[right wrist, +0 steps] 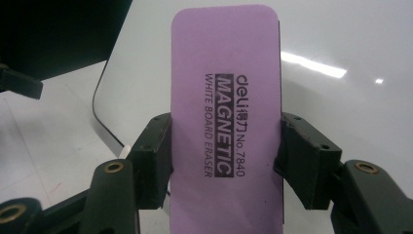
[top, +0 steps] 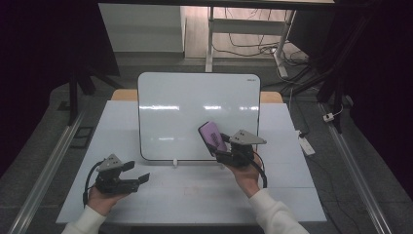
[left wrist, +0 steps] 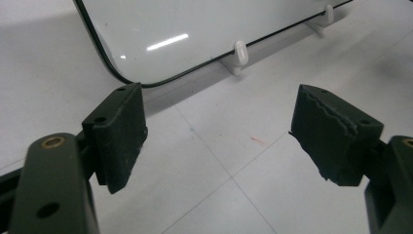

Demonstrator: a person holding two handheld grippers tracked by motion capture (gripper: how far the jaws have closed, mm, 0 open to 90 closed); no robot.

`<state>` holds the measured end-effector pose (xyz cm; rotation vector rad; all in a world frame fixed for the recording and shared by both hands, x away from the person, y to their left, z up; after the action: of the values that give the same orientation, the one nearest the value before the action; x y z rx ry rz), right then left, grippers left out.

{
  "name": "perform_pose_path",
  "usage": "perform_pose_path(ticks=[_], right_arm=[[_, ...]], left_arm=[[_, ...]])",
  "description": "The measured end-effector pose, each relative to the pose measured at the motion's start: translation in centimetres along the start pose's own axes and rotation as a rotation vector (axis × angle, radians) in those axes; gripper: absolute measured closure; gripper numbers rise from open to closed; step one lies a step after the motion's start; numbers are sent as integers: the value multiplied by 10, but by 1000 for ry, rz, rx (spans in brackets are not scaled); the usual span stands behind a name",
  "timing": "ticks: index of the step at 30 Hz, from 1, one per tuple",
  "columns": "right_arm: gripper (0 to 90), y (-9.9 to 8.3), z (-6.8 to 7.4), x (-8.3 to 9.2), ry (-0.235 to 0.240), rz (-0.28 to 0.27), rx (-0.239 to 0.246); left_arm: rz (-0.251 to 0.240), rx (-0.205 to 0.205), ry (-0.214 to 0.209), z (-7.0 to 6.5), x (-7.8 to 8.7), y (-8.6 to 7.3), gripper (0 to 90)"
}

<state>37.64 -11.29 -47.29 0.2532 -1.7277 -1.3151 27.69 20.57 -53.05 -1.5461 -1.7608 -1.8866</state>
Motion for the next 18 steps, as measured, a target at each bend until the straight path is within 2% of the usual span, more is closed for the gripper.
perform_pose_path(ticks=[9, 12, 15, 18], right_arm=[[409, -7, 4, -1, 10, -1, -4], [409, -8, 5, -1, 6, -8, 0], [408, -9, 7, -2, 5, -11, -1], [408, -10, 9, -4, 1, -14, 1]], left_arm=[[-44, -9, -10, -11, 1, 12, 221], [-61, -19, -24, -19, -1, 22, 225], [-84, -10, -55, -26, -4, 33, 230], [-105, -28, -48, -34, -8, 44, 233]])
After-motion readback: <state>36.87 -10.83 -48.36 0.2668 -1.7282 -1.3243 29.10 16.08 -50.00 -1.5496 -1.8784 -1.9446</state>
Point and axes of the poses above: each handheld gripper's, and its own axes: x roughly backward along the jaws, y roughly out of its top, z roughly to its left, the point moved 5 cm from there along -x, roughly forward along the jaws, and after that the axes turned 11 degrees about z, right-handed, at the moved point
